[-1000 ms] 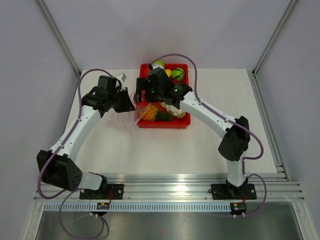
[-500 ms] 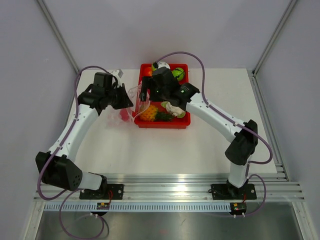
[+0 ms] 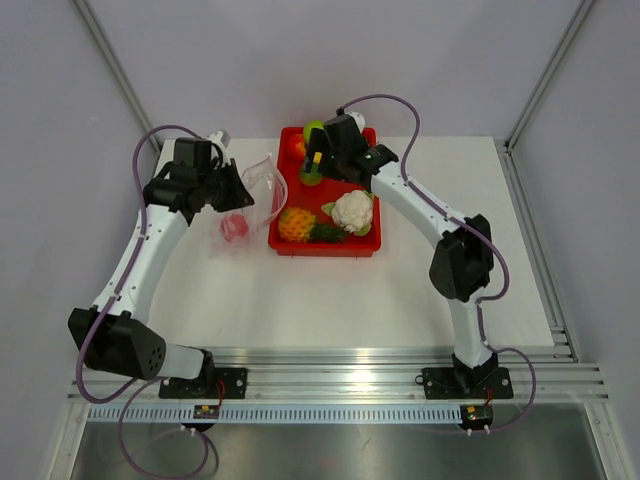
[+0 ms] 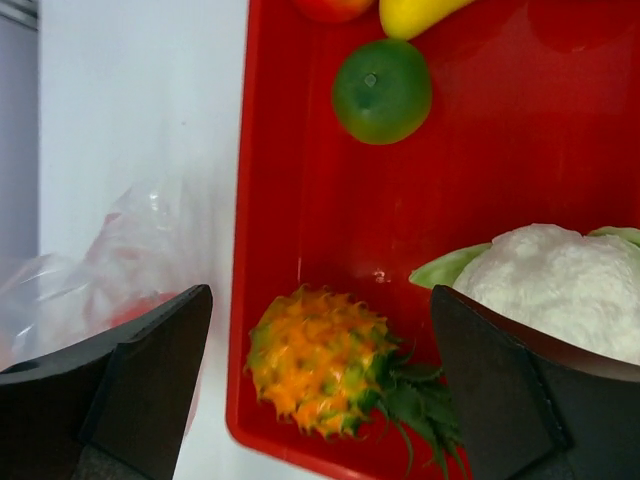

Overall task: Place the food in the zip-top bag and seal the zipper
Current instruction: Place the fake fruit in the bin.

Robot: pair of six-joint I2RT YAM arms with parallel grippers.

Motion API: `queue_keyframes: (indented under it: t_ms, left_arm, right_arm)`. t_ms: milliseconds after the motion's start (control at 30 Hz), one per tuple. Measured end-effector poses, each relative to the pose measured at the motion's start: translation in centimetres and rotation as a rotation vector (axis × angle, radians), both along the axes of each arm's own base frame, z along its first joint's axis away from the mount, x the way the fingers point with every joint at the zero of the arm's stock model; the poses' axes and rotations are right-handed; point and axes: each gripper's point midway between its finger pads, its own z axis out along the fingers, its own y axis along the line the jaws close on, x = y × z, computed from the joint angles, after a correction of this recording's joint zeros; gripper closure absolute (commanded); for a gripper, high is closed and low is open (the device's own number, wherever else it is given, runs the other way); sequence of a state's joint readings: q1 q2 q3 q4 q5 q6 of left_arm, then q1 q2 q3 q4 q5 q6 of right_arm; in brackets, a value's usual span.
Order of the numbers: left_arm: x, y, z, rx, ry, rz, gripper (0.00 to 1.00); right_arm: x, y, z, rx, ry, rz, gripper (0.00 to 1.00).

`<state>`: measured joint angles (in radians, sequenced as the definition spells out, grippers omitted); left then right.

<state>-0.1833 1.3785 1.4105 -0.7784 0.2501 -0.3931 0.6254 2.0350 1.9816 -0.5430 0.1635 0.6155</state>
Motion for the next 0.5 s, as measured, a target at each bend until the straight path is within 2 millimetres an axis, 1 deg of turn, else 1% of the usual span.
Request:
queue_keyframes:
  t_ms: [67,133,233,300,367,500]
  left_arm:
    - [0.0,0.1,0.3,0.004,-0.003,0.004,1.00]
    - [0.1,0.2,0.8,0.006,-0.013,0.007,1.00]
    - [0.4,0.2,1.8,0.007,-0.042,0.002,1.00]
    - [0.5,0.2,2.3,0.013,-0.058,-0.002,1.00]
    - [0.6,0.4,2.6,0.025,-0.067,0.002,1.00]
    - [0.6,0.5,2.2,0.031,-0.057,0.004,1.00]
  right_arm:
    - [1.3,0.6,-2.6,-0.031,0.037,-0.002,0.02]
    - [2.1,1.0,-5.1,-0.064,0.072,0.005,0.01]
    - [3.2,1.8,-7.8,-0.102,0.100,0.023,0.01]
    - [3.7,2.0,-9.2,-0.128,0.109,0.035,0.01]
    - [4.2,2.1,-9.9,-0.145,0.108,0.044,0.00]
    - [5.6,2.1,-10.7,-0.170,0.086,0.050,0.01]
